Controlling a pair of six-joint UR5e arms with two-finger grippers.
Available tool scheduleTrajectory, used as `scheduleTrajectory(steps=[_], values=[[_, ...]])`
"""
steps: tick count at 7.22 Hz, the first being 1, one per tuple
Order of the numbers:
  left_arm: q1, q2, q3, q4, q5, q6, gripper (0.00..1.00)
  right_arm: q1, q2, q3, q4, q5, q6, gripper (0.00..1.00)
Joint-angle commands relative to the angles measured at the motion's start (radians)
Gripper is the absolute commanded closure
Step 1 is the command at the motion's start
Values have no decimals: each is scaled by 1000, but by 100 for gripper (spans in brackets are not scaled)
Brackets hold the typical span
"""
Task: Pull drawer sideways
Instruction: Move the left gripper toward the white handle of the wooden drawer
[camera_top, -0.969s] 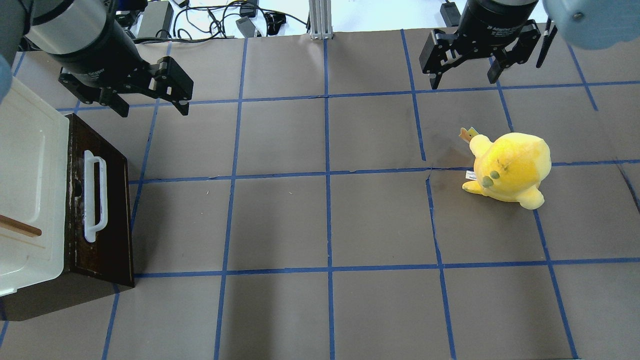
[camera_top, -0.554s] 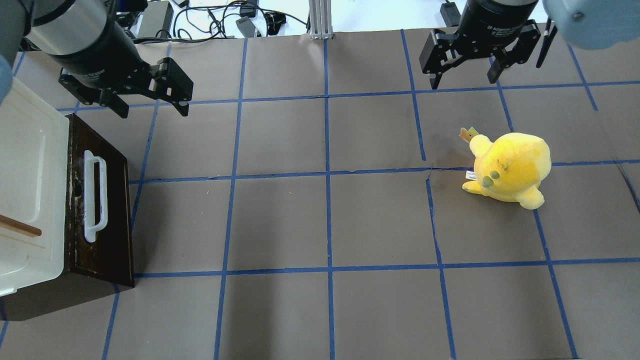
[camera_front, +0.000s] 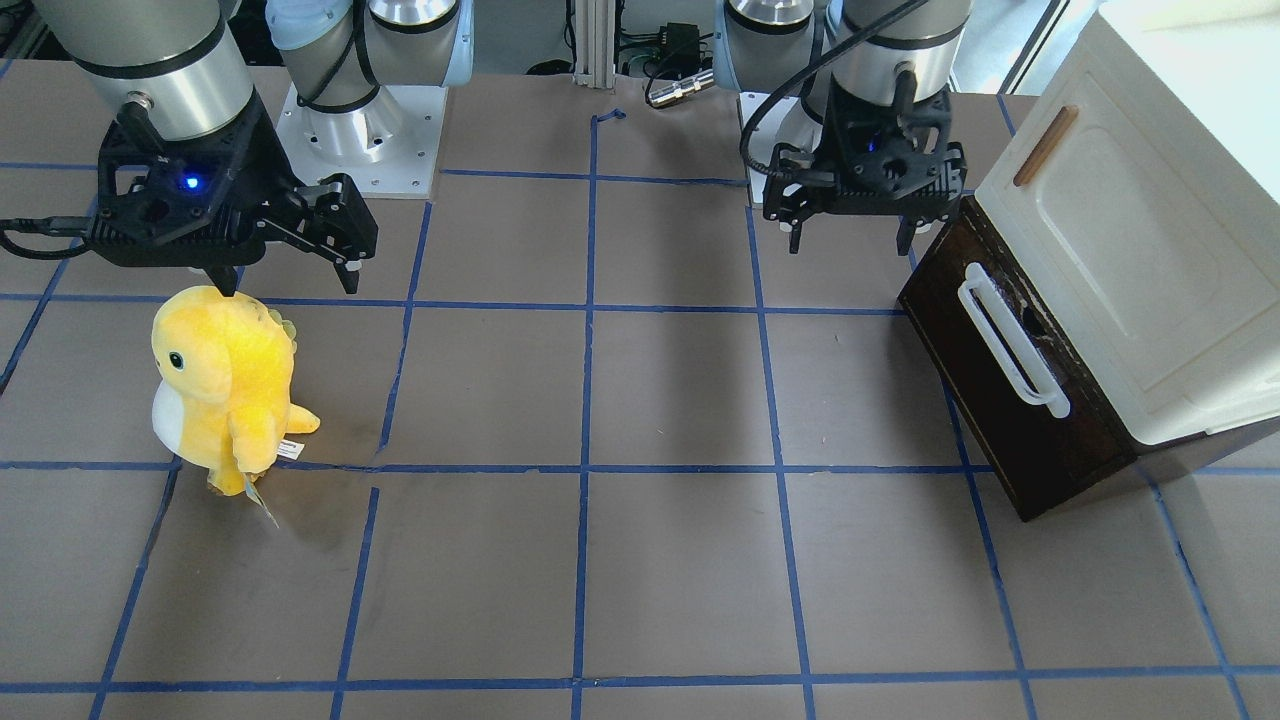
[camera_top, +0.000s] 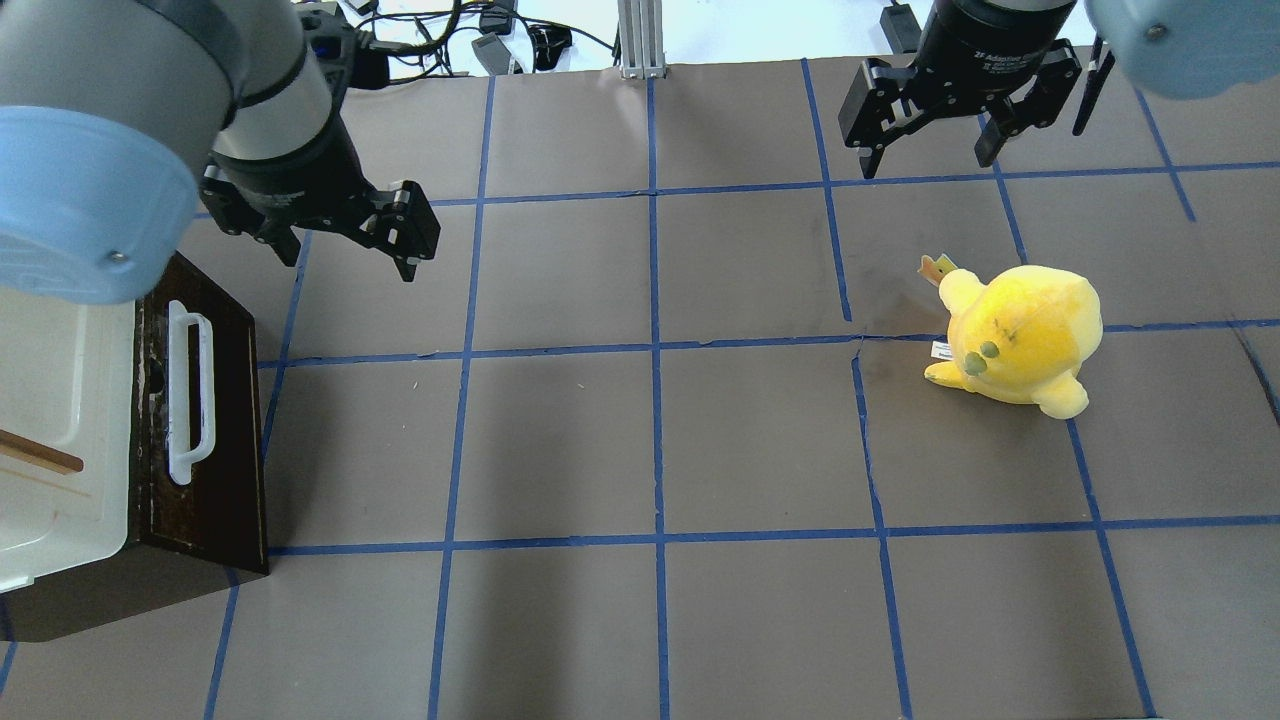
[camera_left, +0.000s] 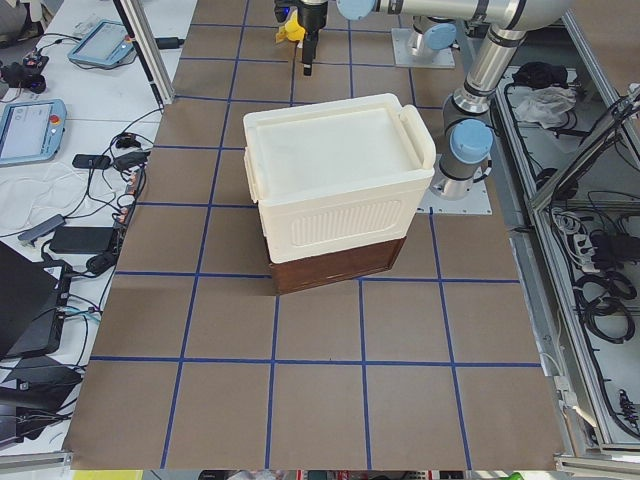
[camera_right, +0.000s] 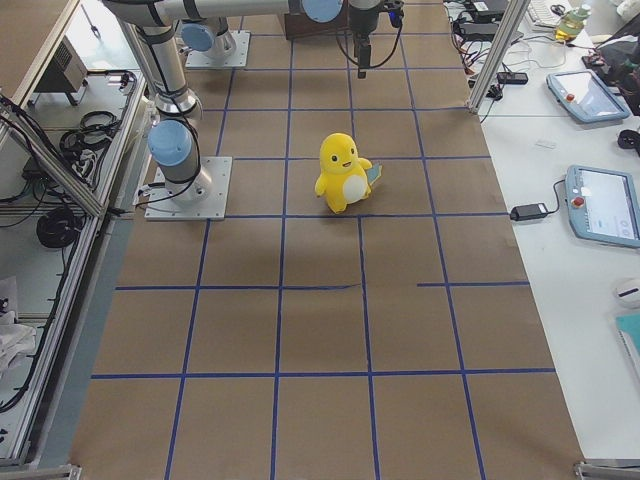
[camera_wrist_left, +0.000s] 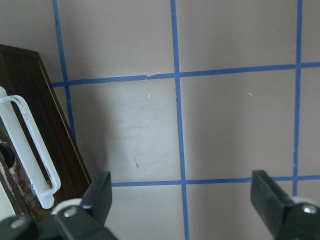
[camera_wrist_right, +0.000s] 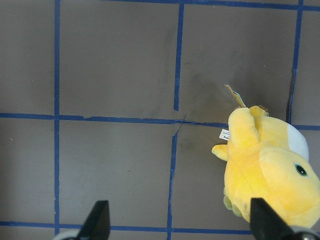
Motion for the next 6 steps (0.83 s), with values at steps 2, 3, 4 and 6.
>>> scheduleTrajectory(steps=[2, 3, 4, 6], values=[[-49, -153, -96, 156, 240, -72, 0, 0, 0, 0, 0, 0, 0, 0], [-49, -170, -129, 156, 283, -112, 0, 0, 0, 0, 0, 0, 0, 0], [-49, -173, -177, 156, 370, -117, 0, 0, 0, 0, 0, 0, 0, 0], [-37, -187, -269, 158, 586, -122, 0, 0, 0, 0, 0, 0, 0, 0]])
